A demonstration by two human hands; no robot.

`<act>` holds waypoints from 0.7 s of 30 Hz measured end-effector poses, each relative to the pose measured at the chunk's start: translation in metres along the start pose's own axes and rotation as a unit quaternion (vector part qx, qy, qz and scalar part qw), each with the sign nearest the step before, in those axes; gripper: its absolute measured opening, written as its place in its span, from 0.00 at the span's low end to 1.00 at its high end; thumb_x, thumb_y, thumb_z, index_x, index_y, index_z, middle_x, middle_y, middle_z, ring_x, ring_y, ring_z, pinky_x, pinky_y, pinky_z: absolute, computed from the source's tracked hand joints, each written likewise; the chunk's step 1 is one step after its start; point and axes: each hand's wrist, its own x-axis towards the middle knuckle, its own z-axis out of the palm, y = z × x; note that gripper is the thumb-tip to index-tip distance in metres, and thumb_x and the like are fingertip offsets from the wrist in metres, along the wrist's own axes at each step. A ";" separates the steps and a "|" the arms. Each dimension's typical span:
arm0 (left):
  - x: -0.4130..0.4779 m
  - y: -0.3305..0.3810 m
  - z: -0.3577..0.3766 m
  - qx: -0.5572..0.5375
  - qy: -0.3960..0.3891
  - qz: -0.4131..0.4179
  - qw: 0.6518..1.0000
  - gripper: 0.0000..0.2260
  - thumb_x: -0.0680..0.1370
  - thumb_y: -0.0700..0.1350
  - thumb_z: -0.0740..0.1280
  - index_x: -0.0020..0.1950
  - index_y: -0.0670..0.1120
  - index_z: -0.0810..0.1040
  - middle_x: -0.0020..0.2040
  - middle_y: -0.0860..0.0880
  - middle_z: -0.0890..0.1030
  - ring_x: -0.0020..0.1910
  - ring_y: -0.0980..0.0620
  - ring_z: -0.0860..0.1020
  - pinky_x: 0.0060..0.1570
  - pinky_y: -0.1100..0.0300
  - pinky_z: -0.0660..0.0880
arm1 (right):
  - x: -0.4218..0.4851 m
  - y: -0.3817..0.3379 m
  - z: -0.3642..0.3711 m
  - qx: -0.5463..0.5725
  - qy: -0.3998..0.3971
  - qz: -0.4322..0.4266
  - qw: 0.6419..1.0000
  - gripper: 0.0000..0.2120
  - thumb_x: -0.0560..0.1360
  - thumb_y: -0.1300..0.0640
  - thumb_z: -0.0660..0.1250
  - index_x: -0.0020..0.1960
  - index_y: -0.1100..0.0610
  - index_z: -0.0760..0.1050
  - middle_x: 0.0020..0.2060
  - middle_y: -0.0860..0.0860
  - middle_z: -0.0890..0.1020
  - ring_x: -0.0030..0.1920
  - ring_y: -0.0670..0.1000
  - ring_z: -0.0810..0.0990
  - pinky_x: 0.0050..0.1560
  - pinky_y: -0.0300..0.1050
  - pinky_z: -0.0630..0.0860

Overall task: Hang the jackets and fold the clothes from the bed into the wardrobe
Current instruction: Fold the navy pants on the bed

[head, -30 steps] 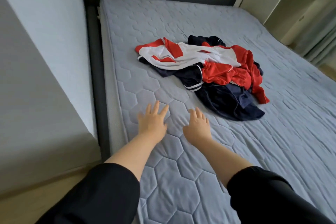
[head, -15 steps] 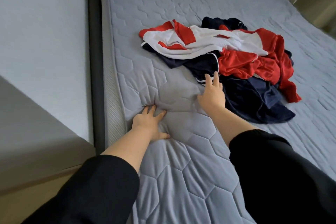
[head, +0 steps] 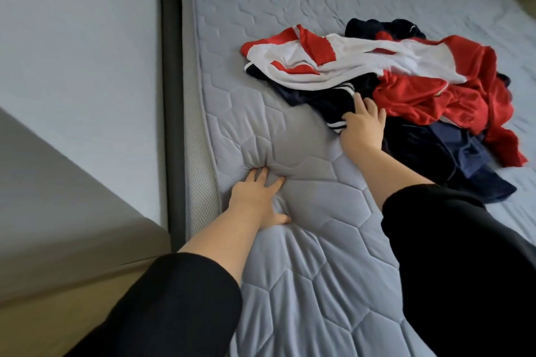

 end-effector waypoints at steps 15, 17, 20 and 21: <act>-0.053 0.028 0.008 0.027 0.020 -0.045 0.998 0.30 0.78 0.67 0.46 0.76 0.60 0.37 0.78 0.48 0.36 0.76 0.44 0.36 0.69 0.36 0.37 | -0.151 -0.017 -0.012 0.184 -0.143 0.005 0.972 0.09 0.69 0.65 0.62 0.48 0.58 0.74 0.42 0.58 0.80 0.47 0.61 0.77 0.39 0.45 0.66; -0.061 0.029 0.006 0.009 0.010 -0.038 0.999 0.30 0.79 0.66 0.47 0.76 0.60 0.38 0.78 0.48 0.37 0.76 0.44 0.36 0.69 0.36 0.37 | -0.169 -0.020 -0.018 0.202 -0.148 0.013 0.968 0.09 0.68 0.65 0.61 0.47 0.56 0.75 0.41 0.56 0.80 0.45 0.61 0.77 0.38 0.44 0.66; -0.075 0.032 0.004 -0.041 0.013 -0.034 0.998 0.33 0.79 0.62 0.52 0.78 0.55 0.40 0.79 0.49 0.40 0.77 0.45 0.39 0.72 0.39 0.42 | -0.192 -0.022 -0.027 0.228 -0.170 0.026 0.958 0.09 0.67 0.65 0.62 0.42 0.53 0.73 0.38 0.53 0.78 0.45 0.60 0.77 0.38 0.43 0.66; -0.080 0.034 0.003 -0.068 0.024 -0.034 0.997 0.34 0.79 0.60 0.55 0.78 0.52 0.40 0.79 0.49 0.41 0.77 0.46 0.41 0.72 0.40 0.44 | -0.199 -0.022 -0.030 0.238 -0.183 0.029 0.953 0.08 0.67 0.65 0.64 0.41 0.53 0.74 0.38 0.53 0.79 0.45 0.59 0.77 0.38 0.43 0.66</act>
